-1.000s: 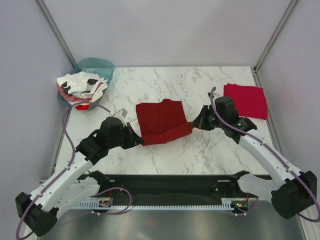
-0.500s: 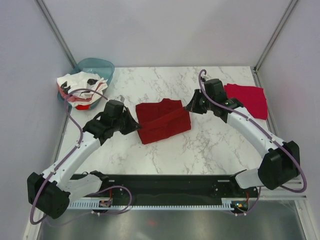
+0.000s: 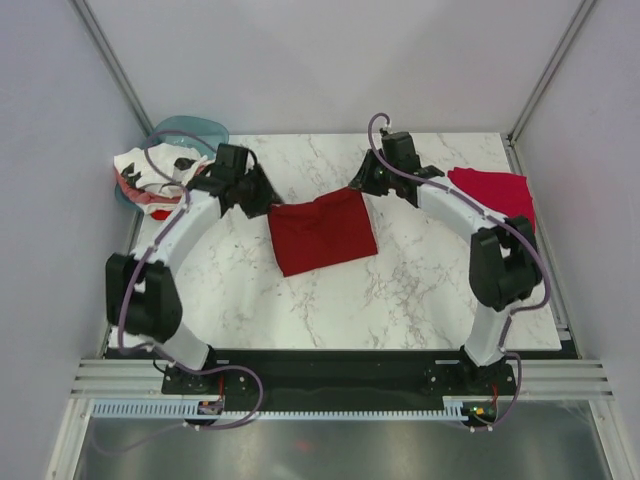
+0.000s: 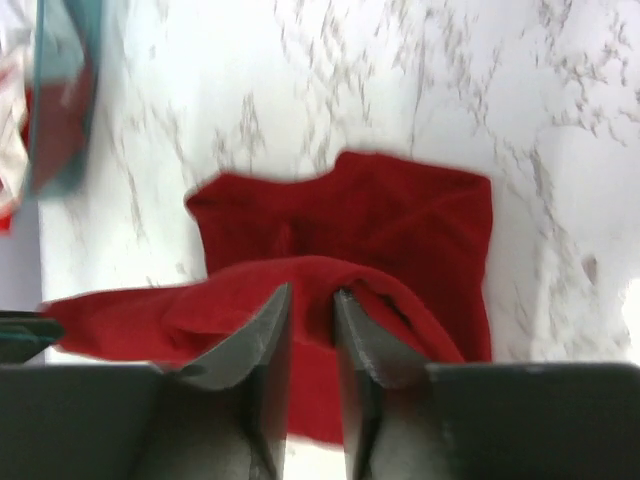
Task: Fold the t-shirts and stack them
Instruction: Fold the tshirt
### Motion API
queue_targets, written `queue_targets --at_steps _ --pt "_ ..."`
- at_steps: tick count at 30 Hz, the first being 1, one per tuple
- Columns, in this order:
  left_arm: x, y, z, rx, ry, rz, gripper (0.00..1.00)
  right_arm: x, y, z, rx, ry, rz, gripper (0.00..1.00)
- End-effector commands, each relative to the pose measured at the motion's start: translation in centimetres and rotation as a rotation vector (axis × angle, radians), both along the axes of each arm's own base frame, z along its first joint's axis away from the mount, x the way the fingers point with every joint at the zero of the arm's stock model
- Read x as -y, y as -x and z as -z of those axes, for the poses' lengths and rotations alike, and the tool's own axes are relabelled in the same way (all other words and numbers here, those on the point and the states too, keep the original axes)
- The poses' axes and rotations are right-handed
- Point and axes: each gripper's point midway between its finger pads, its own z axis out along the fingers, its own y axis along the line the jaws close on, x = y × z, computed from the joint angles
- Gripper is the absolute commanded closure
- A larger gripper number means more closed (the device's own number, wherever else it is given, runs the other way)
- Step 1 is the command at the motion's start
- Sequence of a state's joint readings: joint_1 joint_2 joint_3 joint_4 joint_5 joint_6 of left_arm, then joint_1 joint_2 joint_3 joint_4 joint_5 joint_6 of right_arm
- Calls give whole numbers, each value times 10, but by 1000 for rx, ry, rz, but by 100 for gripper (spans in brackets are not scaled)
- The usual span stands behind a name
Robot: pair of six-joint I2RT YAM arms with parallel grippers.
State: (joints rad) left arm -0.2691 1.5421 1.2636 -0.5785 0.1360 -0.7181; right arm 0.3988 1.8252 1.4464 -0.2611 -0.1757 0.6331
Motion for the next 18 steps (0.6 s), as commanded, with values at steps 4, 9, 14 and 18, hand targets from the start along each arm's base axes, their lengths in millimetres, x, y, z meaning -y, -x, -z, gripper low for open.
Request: queue_targets --at_steps 4,9,14,18 --pt "2 -91 17 -7 20 -25 13 -9 -79 15 81 -77 103 30" --pt "5 -85 4 25 32 -9 12 6 -65 -2 193 -62 117 2" --pt "1 -58 11 24 24 -12 13 34 -42 16 171 122 107 6" --pt "4 -32 25 29 57 -11 17 44 -18 68 0 213 70 10"
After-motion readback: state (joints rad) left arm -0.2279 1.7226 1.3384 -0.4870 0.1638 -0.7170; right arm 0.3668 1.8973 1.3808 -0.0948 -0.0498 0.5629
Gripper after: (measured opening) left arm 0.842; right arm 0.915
